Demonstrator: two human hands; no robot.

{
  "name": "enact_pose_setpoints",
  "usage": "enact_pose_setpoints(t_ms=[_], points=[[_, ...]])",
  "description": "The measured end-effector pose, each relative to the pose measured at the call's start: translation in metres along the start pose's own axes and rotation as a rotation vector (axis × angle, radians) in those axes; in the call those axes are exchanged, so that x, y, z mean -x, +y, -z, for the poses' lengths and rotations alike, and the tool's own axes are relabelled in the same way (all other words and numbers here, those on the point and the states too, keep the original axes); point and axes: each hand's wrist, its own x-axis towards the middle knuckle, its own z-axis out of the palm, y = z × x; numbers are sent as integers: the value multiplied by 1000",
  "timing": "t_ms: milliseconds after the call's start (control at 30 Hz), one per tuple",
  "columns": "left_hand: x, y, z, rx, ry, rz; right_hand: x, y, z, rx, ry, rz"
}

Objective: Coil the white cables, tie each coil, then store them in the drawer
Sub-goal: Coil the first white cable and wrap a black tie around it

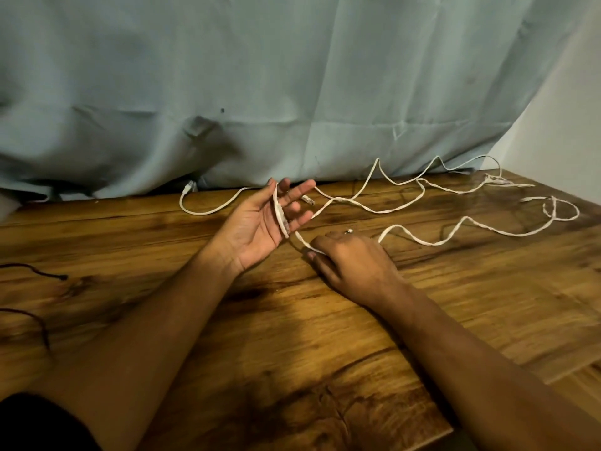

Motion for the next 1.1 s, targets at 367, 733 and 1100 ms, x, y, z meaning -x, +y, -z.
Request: enact_pose_setpoints(t_ms=[367, 733, 1100], points=[[-12, -6, 13, -318, 150, -3, 4, -18, 4, 23, 134, 180], [-3, -27, 9, -820, -40, 95, 1, 1, 8, -138, 366, -129], [3, -5, 9, -244, -230, 408, -1, 14, -1, -100, 214, -238]])
